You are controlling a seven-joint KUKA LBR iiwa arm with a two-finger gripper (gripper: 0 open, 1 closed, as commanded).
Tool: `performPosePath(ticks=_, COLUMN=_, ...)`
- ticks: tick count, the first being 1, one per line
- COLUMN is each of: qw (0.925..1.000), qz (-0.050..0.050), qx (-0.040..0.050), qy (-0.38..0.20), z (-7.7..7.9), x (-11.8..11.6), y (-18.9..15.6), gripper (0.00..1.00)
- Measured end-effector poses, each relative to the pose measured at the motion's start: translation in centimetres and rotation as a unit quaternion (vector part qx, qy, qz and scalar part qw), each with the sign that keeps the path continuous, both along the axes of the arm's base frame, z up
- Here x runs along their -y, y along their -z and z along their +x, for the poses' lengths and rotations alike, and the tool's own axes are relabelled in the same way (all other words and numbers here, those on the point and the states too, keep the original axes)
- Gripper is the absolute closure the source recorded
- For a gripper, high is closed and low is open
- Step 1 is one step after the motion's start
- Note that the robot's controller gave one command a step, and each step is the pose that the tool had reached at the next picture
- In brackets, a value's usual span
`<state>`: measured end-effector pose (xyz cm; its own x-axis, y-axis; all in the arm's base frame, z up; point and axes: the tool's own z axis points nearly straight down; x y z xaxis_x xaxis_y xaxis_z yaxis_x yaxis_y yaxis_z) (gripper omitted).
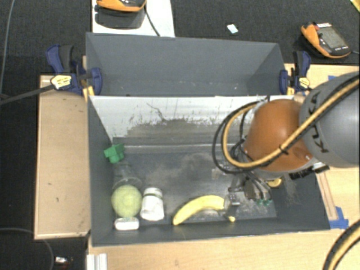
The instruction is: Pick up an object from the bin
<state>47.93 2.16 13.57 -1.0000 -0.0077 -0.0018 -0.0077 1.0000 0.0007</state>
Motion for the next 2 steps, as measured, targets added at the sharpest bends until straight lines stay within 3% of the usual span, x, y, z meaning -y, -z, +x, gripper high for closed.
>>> performPosePath(ticks=1, qw=0.9999, qz=-0.001, qx=0.0038, qy=0.014, z=1.3, x=-1.1, y=1.7, gripper=0.0)
performPosePath(ticks=2, qw=0.9966, qz=0.0, qx=0.0012, qy=-0.083, z=1.7, x=1.0, y=1.3, gripper=0.0)
